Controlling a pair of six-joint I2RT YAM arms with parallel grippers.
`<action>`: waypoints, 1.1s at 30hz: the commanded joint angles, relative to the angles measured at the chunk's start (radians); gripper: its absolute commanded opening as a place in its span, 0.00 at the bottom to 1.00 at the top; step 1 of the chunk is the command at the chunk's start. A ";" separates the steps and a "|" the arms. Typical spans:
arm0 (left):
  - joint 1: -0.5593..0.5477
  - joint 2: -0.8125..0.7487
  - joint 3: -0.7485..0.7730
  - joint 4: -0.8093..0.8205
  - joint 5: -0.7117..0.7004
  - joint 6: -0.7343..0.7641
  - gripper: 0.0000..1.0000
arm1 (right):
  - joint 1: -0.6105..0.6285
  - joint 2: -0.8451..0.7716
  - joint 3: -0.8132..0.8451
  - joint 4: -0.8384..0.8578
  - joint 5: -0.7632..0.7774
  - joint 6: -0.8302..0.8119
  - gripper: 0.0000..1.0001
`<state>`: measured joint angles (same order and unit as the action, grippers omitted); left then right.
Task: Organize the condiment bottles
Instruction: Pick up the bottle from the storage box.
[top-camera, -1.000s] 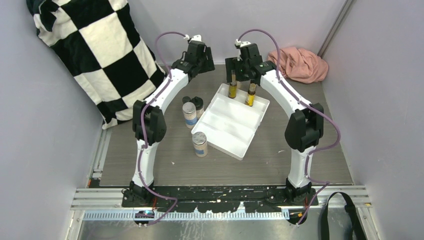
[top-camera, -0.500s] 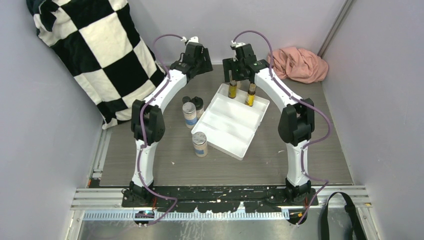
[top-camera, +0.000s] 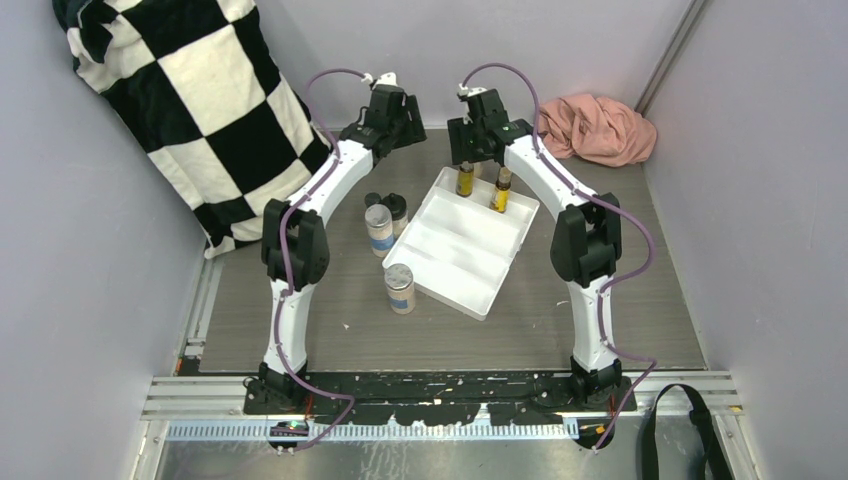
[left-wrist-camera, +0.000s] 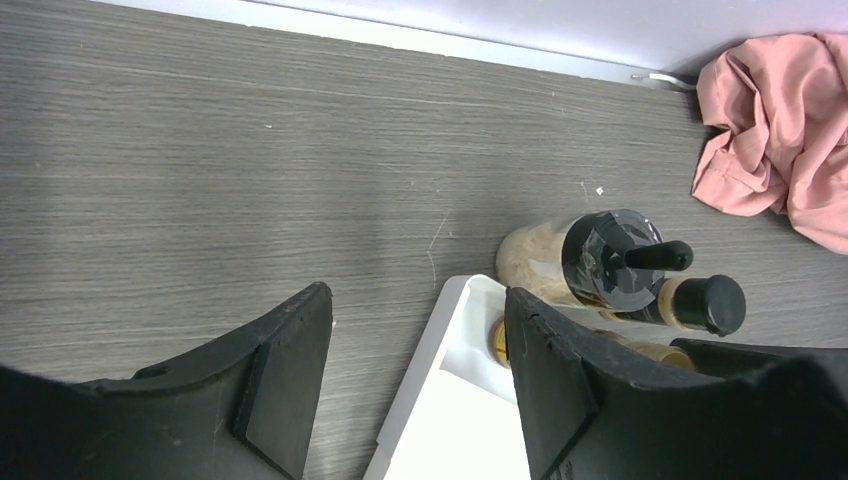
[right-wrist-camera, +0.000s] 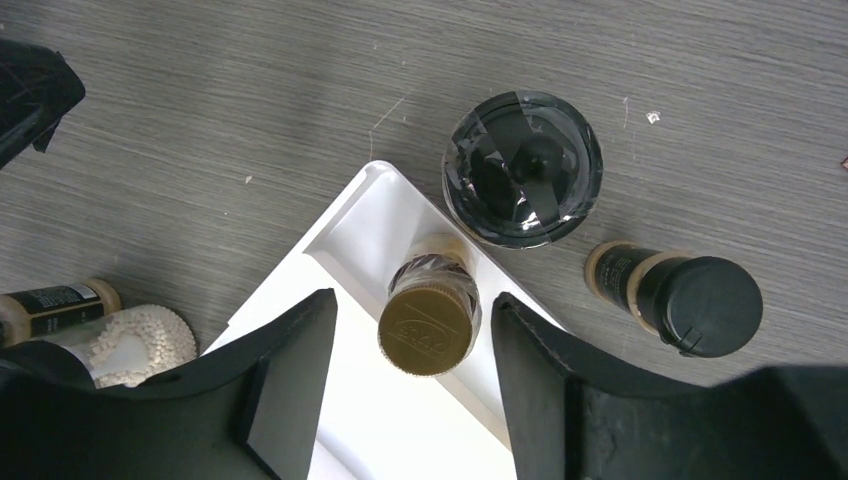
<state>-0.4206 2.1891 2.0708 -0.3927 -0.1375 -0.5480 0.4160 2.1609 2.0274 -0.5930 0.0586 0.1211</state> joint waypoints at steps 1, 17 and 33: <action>0.008 -0.071 -0.008 0.061 0.006 -0.012 0.65 | 0.000 0.000 0.048 0.025 0.007 -0.015 0.61; 0.008 -0.073 -0.021 0.064 0.021 -0.007 0.65 | -0.003 -0.008 0.028 0.026 0.024 -0.009 0.21; 0.008 -0.104 -0.094 0.164 0.224 0.102 0.82 | -0.006 -0.095 0.002 0.061 0.066 -0.005 0.01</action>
<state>-0.4183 2.1696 2.0010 -0.3317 -0.0147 -0.4992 0.4122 2.1654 2.0224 -0.5758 0.0967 0.1112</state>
